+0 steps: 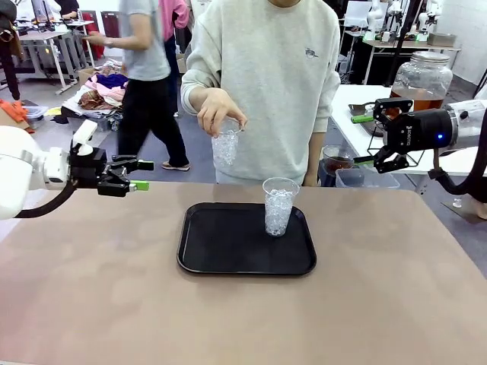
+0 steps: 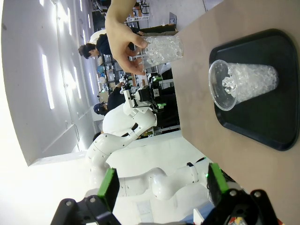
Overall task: Pour the drink into the iced cup.
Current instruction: Pick up the iced cup indicated by the human and present it to them.
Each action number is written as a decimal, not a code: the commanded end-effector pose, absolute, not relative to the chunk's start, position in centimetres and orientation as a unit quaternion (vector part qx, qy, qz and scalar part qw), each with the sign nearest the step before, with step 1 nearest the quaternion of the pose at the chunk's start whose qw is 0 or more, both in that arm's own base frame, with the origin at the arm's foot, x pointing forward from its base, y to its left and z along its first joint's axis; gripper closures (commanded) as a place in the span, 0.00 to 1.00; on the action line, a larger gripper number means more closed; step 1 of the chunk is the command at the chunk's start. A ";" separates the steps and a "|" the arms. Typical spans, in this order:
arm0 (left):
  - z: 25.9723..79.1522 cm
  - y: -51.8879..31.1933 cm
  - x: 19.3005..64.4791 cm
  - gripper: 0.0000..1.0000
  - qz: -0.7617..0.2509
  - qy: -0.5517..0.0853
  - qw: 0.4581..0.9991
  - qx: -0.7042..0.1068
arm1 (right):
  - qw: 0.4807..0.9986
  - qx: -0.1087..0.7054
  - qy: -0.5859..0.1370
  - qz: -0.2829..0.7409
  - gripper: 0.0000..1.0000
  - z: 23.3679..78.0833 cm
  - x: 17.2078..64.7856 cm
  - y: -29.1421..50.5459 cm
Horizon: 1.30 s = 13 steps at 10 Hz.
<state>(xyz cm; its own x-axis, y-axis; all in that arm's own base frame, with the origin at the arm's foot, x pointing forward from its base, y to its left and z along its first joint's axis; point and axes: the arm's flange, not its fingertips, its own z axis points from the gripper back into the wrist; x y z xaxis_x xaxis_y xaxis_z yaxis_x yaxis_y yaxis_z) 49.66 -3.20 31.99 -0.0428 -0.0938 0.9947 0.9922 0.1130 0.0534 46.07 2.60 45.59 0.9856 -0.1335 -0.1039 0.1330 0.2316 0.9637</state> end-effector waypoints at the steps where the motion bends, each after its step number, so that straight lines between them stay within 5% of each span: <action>1: 32.2 -3.3 49.8 0.00 -0.502 -0.521 0.537 -0.433 | 0.784 0.615 -0.001 -0.084 0.00 45.8 46.1 2.7; 13: 32.2 -3.3 49.8 0.00 -0.502 -0.521 0.537 -0.433 | 0.784 0.615 -0.001 -0.084 0.00 45.8 46.1 2.7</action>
<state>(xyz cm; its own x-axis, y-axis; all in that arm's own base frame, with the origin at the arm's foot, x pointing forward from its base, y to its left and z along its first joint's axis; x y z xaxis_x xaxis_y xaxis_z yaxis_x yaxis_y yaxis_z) 49.73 -3.19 32.05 -0.0446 -0.0941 0.9946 0.9921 0.1131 0.0552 46.07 2.60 45.59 0.9856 -0.1335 -0.1039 0.1330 0.2316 0.9637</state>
